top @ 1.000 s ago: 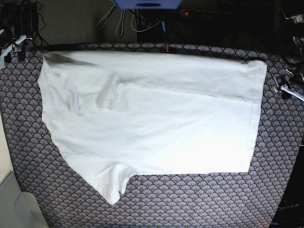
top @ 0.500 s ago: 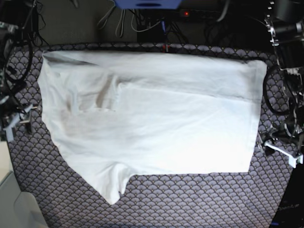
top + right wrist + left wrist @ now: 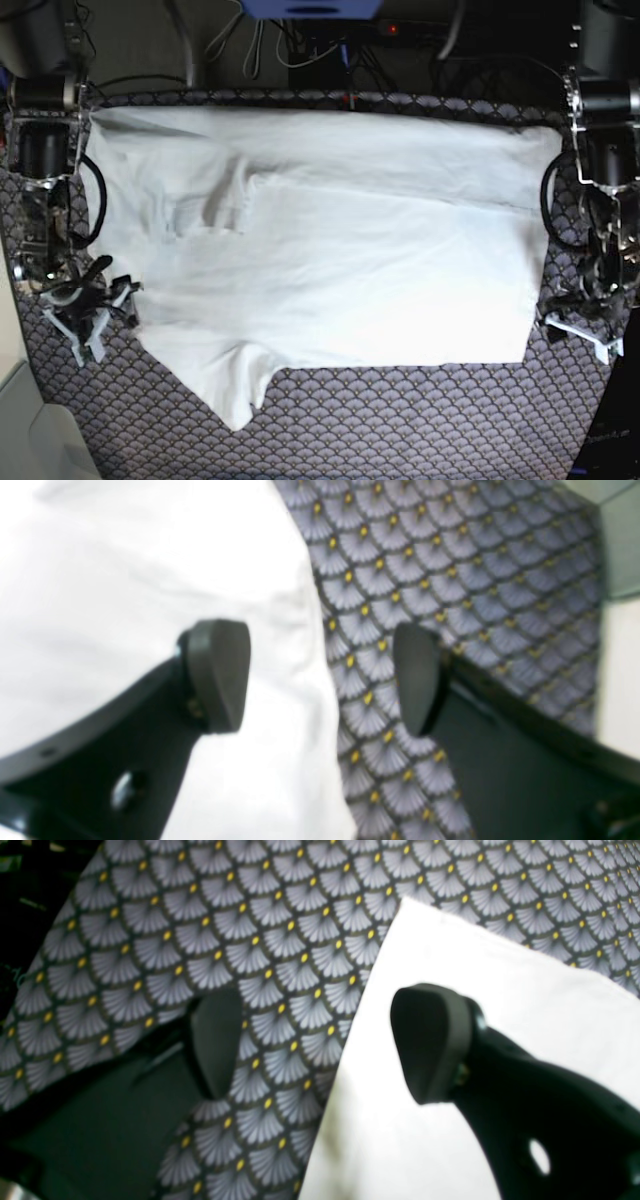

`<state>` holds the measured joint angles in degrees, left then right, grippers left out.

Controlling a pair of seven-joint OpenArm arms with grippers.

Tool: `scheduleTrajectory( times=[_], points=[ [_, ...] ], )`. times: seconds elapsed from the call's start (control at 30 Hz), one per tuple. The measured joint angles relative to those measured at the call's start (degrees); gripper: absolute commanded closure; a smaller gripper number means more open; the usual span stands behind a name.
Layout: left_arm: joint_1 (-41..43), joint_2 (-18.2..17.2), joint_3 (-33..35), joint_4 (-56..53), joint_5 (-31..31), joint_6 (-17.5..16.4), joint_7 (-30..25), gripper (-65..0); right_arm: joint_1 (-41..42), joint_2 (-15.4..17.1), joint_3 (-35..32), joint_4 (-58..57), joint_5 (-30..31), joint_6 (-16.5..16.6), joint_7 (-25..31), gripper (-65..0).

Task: Fold the T-shirt properly
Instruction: 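Move both grippers to the shirt's hem corners and grasp them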

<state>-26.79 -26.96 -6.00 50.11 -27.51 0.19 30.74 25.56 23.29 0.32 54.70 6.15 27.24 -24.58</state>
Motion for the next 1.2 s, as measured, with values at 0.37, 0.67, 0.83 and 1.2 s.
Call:
scheduleTrajectory(
  times=[0.37,0.67,0.83,1.2],
  points=[
    [-5.7,2.2,4.8,-10.6,1.2,0.0,-8.5,-48.8,7.5,0.1,-1.7,-22.6,-0.2,-0.1,14.9,-47.8],
    [-6.1,4.2,6.6,-11.1,6.4,-0.3,-8.3,-48.9,7.6,-2.5,-4.5,-26.2,-0.2,-0.2,18.1,-47.7],
    [-6.3,4.0,6.6,-11.1,6.7,0.0,-8.5,-49.0,7.6,-2.5,-4.8,-26.2,-0.2,-0.2,18.2,-47.1],
    [-11.3,6.6,6.9,-25.8,6.9,-0.4,-20.0,-49.1,6.6,-3.2,-5.3,-26.1,0.8,0.0,19.5,-9.7]
  ],
)
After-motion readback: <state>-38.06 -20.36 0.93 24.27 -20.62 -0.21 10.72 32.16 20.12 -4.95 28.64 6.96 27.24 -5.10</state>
